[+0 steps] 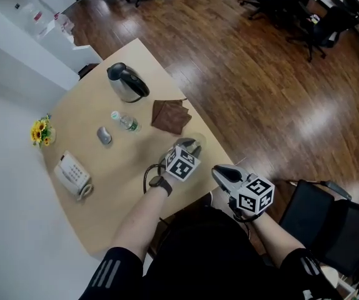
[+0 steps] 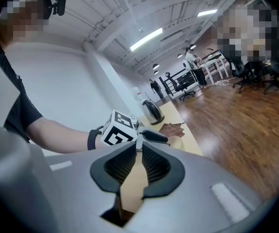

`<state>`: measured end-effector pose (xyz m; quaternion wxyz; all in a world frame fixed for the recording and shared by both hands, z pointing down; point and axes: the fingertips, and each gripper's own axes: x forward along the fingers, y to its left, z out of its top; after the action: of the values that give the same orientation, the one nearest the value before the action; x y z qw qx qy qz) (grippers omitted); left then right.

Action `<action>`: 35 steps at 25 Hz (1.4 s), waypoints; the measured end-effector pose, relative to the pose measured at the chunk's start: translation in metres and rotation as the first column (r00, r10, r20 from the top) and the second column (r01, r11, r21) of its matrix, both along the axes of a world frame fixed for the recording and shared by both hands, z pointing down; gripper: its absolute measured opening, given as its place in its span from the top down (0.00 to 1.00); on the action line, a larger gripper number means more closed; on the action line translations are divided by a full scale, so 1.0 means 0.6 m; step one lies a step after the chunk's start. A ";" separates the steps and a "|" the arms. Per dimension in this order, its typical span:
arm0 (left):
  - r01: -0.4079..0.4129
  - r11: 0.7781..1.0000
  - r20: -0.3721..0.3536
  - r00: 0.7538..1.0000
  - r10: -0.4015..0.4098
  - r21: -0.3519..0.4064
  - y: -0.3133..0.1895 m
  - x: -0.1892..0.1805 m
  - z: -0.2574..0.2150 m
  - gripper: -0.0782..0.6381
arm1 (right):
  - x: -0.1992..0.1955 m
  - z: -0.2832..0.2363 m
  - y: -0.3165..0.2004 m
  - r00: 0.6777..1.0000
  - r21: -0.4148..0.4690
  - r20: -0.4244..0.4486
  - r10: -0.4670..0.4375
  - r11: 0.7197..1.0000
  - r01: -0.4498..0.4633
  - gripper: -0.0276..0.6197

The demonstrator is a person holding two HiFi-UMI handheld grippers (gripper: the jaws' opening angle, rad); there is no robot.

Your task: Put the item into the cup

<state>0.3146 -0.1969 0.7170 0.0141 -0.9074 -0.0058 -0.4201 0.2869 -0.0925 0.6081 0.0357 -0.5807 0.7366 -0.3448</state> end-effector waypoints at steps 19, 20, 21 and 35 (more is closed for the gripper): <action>0.326 0.944 -0.241 0.913 -0.328 -0.050 0.109 -0.360 -0.173 0.71 | -0.195 -0.038 -0.034 0.943 0.088 0.058 -0.329 0.942 0.323 0.95; 0.347 0.937 -0.247 0.904 -0.348 -0.049 0.122 -0.387 -0.175 0.70 | -0.212 -0.039 -0.026 0.939 0.086 0.055 -0.341 0.938 0.336 0.95; 0.370 0.927 -0.260 0.891 -0.372 -0.058 0.137 -0.412 -0.179 0.70 | -0.229 -0.040 -0.015 0.934 0.085 0.051 -0.352 0.934 0.347 0.95; 0.473 0.879 -0.422 0.786 -0.453 -0.064 0.388 -0.663 -0.296 0.70 | -0.412 -0.184 0.215 0.929 0.202 -0.118 -0.351 0.907 0.369 0.95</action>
<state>-0.0832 0.0362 0.5392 -0.0679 -0.9495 0.2293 -0.2032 0.0395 0.0365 0.4977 0.0068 -0.4403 0.8656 -0.2383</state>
